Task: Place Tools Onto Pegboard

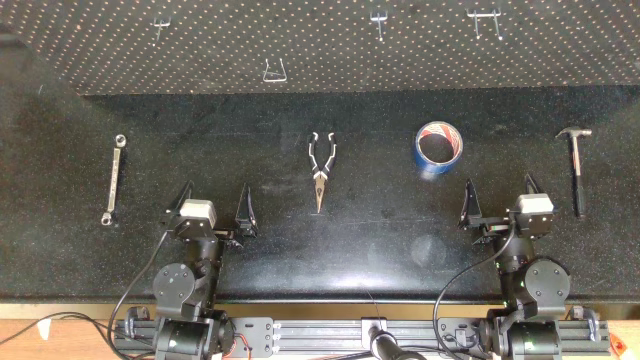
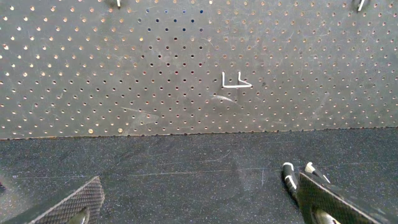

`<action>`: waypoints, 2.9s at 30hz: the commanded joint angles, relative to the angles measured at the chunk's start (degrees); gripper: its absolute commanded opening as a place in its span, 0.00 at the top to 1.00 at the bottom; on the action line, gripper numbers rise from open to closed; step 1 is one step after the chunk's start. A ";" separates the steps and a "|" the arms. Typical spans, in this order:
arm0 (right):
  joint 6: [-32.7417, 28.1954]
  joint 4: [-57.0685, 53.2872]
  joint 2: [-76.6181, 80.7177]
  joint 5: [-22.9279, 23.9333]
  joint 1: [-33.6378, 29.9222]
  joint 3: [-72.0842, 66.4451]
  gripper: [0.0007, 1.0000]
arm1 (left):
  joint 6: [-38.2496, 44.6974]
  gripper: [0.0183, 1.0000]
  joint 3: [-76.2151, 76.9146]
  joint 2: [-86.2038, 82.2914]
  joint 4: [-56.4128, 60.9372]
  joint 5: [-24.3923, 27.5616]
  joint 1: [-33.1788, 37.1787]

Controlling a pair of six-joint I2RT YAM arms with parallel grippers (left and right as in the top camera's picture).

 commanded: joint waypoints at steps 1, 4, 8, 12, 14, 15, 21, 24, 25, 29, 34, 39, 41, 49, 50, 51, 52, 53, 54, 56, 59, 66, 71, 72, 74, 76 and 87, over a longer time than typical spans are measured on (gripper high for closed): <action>-1.01 -0.24 -0.63 -0.92 0.44 -0.13 0.03 | 0.31 0.00 -0.07 0.22 -0.44 0.15 0.39; -1.01 -0.24 -0.63 -0.92 0.44 -0.13 0.03 | 0.31 0.00 -0.07 0.22 -0.44 0.15 0.39; -1.01 -0.24 -0.63 -0.92 0.44 -0.13 0.03 | 0.31 0.00 -0.07 0.22 -0.44 0.15 0.39; -1.01 -0.24 -0.63 -0.92 0.44 -0.13 0.03 | 0.31 0.00 -0.07 0.22 -0.44 0.15 0.39; -1.01 -0.24 -0.63 -0.92 0.44 -0.13 0.03 | 0.31 0.00 -0.07 0.22 -0.44 0.15 0.39; -1.01 -0.24 -0.63 -0.92 0.44 -0.13 0.03 | 0.31 0.00 -0.07 0.22 -0.44 0.15 0.39; -1.01 -0.24 -0.63 -0.92 0.44 -0.13 0.03 | 0.31 0.00 -0.07 0.22 -0.44 0.15 0.39; -1.01 -0.24 -0.63 -0.92 0.44 -0.13 0.03 | 0.31 0.00 -0.07 0.22 -0.44 0.15 0.39; -1.01 -0.24 -0.63 -0.92 0.44 -0.13 0.03 | 0.31 0.00 -0.07 0.22 -0.44 0.15 0.39; -1.01 -0.24 -0.63 -0.92 0.44 -0.13 0.03 | 0.31 0.00 -0.07 0.22 -0.44 0.15 0.39; -1.01 -0.24 -0.63 -0.92 0.44 -0.13 0.03 | 0.31 0.00 -0.07 0.22 -0.44 0.15 0.39; -1.01 -0.26 -0.63 -0.92 0.44 -0.13 0.03 | 0.31 0.00 -0.07 0.22 -0.44 0.15 0.39; -1.01 -0.24 -0.63 -0.92 0.44 -0.13 0.03 | 0.31 0.00 -0.07 0.22 -0.44 0.15 0.39; -1.01 -0.24 -0.63 -0.92 0.44 -0.13 0.03 | 0.31 0.00 -0.07 0.22 -0.44 0.15 0.39; -1.01 -0.24 -0.63 -0.92 0.44 -0.13 0.03 | 0.31 0.00 -0.07 0.22 -0.44 0.15 0.39; -1.01 -0.24 -0.63 -0.92 0.44 -0.13 0.03 | 0.31 0.00 -0.07 0.22 -0.44 0.15 0.39; -1.01 -0.24 -0.63 -0.92 0.44 -0.13 0.02 | 0.31 0.00 -0.07 0.22 -0.44 0.15 0.39; -1.01 -0.24 -0.63 -0.92 0.44 -0.13 0.03 | 0.31 0.00 -0.07 0.22 -0.44 0.15 0.39; -1.01 -0.24 -0.63 -0.92 0.44 -0.13 0.03 | 0.28 0.00 -0.07 0.22 -0.44 0.20 0.39; -1.01 -0.24 -0.63 -0.92 0.44 -0.13 0.03 | 0.28 0.00 -0.07 0.22 -0.44 1.22 0.35; -1.01 -0.24 -0.63 -0.92 0.44 -0.13 0.03 | 0.35 0.00 -0.02 2.54 0.87 1.16 0.48; -1.01 -0.24 -0.63 -0.92 0.44 -0.13 0.03 | 8.85 0.01 15.69 29.46 -1.79 1.01 11.50; -1.01 -0.24 -0.63 -0.92 0.44 -0.13 0.03 | 9.84 0.00 29.92 41.59 -18.47 0.79 23.02; -1.01 -0.24 -0.63 -0.92 0.44 -0.13 0.03 | 9.84 0.01 32.72 44.46 -21.81 -0.26 25.77; -1.01 -0.24 -0.63 -0.92 0.44 -0.13 0.03 | 9.86 0.00 35.60 47.74 -24.55 -4.17 28.89; -1.01 -0.24 -0.63 -0.92 0.44 -0.13 0.03 | 11.52 0.01 38.77 51.43 -26.88 -9.38 33.35; -1.01 -0.24 -0.63 -0.92 0.44 -0.13 0.03 | 36.24 0.01 45.72 62.01 -43.10 0.35 53.72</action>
